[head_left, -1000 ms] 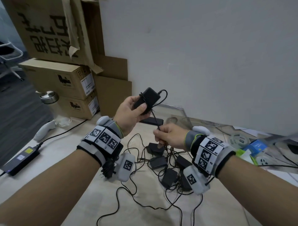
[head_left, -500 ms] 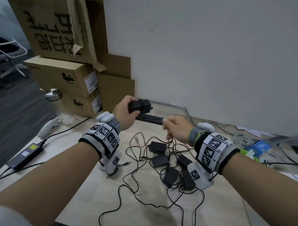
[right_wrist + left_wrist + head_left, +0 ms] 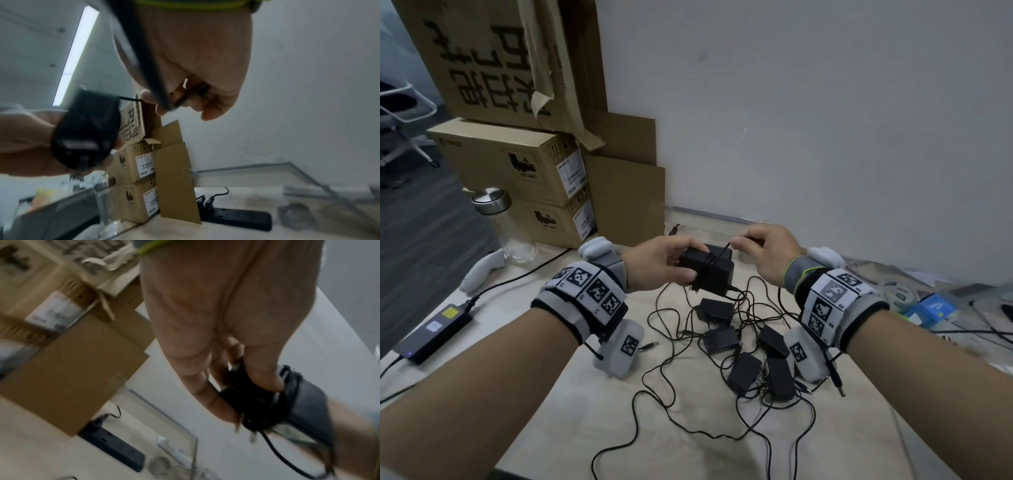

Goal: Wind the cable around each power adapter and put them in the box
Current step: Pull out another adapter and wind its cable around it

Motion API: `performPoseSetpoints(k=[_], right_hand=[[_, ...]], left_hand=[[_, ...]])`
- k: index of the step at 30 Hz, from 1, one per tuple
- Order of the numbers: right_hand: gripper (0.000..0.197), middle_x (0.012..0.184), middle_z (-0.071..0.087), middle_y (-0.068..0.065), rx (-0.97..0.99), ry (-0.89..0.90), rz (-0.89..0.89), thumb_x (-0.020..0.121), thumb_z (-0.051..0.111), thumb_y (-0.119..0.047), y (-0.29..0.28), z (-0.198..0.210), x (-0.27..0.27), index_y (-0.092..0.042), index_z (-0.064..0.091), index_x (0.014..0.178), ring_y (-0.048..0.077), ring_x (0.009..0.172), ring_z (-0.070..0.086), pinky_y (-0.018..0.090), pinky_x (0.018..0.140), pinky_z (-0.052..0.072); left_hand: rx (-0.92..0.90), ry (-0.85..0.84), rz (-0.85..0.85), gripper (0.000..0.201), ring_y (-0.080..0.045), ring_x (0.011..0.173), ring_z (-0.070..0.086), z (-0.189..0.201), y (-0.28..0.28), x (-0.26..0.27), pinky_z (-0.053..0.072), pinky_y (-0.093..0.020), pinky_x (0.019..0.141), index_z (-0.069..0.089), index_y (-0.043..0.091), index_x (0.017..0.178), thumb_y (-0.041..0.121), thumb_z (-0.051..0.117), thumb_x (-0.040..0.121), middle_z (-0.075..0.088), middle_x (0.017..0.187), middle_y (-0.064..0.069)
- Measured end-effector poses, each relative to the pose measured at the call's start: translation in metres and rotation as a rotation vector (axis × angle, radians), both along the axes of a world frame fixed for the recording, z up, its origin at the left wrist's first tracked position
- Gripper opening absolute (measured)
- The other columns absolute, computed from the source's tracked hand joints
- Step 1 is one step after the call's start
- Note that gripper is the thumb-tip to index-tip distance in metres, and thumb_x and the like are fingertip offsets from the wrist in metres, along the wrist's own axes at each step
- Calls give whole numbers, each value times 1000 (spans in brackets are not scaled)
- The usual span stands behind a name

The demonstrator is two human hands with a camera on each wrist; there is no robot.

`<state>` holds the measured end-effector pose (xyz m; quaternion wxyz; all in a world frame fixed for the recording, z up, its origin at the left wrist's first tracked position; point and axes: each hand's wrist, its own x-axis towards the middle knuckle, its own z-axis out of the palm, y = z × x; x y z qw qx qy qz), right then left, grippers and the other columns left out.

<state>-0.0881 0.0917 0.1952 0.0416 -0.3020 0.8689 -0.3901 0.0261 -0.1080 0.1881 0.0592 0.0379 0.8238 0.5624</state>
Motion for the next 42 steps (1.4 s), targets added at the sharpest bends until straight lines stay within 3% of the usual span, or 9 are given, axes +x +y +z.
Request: performPoseSetpoints(k=[4, 10, 15, 18, 22, 28, 31, 38, 42], right_hand=[[27, 48, 55, -21, -143, -177, 40, 95, 56, -22, -5, 0, 9, -24, 65, 70, -5, 49, 47, 11, 55, 37], [26, 57, 36, 1, -279, -543, 76, 99, 47, -21, -18, -1, 37, -20, 64, 80, 14, 42, 37, 31, 53, 50], [23, 57, 36, 2, -151, -640, 185, 102, 39, -18, -19, -2, 48, -20, 59, 92, 13, 35, 41, 39, 58, 52], [23, 57, 39, -1, 2, -409, 126, 98, 46, -28, -19, 3, 47, -26, 65, 84, 13, 42, 42, 30, 49, 50], [21, 49, 43, -8, 151, -59, 100, 93, 56, -34, -18, 18, 40, -22, 70, 81, 5, 47, 39, 14, 45, 30], [20, 60, 59, -2, 131, 120, 118, 84, 67, -34, -16, 28, 21, -21, 67, 70, 18, 62, 52, 32, 65, 46], [19, 55, 55, -10, 23, 100, 80, 75, 74, -41, -11, 28, 7, -27, 66, 65, 10, 56, 48, 27, 60, 45], [20, 58, 56, -6, -264, -234, 36, 82, 68, -35, -9, 12, 5, -20, 68, 70, 11, 54, 47, 28, 54, 42], [16, 54, 56, -8, -302, -404, 61, 90, 57, -3, -10, 5, 17, -11, 66, 80, 9, 49, 45, 21, 44, 37]], left_hand=[[530, -108, -124, 38, -25, 100, 65, 9, 3, 2, 55, -38, 90, 56, 15, 112, -9, 54, 83, 62, 109, -11], [1018, 88, 250, 32, -24, 97, 67, 16, 16, -8, 58, -30, 75, 50, 11, 115, -5, 49, 88, 57, 116, -16], [580, 269, 575, 29, -19, 97, 65, 10, 8, -17, 58, -34, 81, 52, 16, 108, -7, 54, 91, 62, 107, -5], [160, 341, 668, 32, -12, 89, 67, 4, 0, -17, 59, -29, 77, 56, 16, 111, -2, 63, 86, 65, 102, 3], [-304, 346, 611, 35, -11, 87, 61, -4, -8, -18, 51, -27, 78, 56, 28, 110, 8, 67, 83, 62, 98, 11], [-490, 204, 280, 43, -10, 90, 60, -7, -4, -11, 50, -30, 82, 51, 42, 104, 8, 66, 84, 62, 100, 11], [-333, 135, 126, 39, -6, 86, 65, 0, 0, -3, 51, -23, 76, 56, 32, 107, 1, 65, 85, 63, 100, 9], [449, -45, -149, 36, -22, 96, 65, 11, 9, 7, 55, -37, 87, 50, 9, 116, -9, 55, 85, 60, 106, -10], [841, -92, -89, 66, -28, 102, 65, 5, 18, 6, 56, -36, 84, 45, 8, 125, 13, 83, 71, 60, 113, -14]])
